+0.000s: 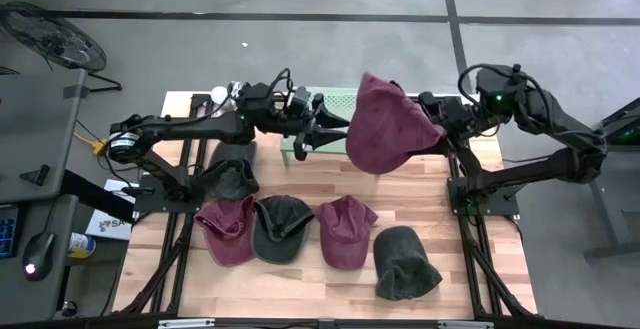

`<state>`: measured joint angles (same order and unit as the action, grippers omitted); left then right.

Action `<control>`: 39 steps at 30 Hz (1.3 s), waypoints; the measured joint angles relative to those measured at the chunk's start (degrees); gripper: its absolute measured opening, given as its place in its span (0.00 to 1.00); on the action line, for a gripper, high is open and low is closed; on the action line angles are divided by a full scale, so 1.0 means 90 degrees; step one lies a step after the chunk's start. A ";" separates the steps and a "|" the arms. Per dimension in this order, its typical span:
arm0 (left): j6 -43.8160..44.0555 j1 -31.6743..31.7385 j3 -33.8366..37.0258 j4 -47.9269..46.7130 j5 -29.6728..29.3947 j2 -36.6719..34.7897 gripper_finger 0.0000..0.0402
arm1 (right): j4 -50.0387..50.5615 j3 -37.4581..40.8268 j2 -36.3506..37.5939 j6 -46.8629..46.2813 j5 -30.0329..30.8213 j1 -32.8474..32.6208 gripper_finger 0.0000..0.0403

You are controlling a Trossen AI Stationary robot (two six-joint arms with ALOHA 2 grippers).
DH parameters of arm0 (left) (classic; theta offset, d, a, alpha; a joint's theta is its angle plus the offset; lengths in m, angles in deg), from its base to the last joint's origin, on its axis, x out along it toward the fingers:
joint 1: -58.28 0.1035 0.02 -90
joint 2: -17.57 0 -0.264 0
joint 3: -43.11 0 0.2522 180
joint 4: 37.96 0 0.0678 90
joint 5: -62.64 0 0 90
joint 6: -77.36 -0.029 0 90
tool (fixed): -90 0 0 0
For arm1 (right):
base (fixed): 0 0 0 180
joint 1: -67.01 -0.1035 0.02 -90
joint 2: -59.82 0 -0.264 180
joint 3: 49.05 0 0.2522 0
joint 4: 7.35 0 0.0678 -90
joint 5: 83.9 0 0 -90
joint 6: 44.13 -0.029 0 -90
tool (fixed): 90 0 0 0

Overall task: Pick & Place hat
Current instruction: Put the top dark red cap on the shelf

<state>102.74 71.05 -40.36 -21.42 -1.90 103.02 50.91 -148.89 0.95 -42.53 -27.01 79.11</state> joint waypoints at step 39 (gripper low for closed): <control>0.0355 -0.0352 -0.0002 0.0302 0.0784 0.0211 0.04 | 0.0774 -0.0002 -0.0223 0.0344 0.1017 0.0084 0.06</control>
<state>105.94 67.88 -40.38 -18.71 5.16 104.92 57.87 -148.91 -1.06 -39.44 -17.86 79.87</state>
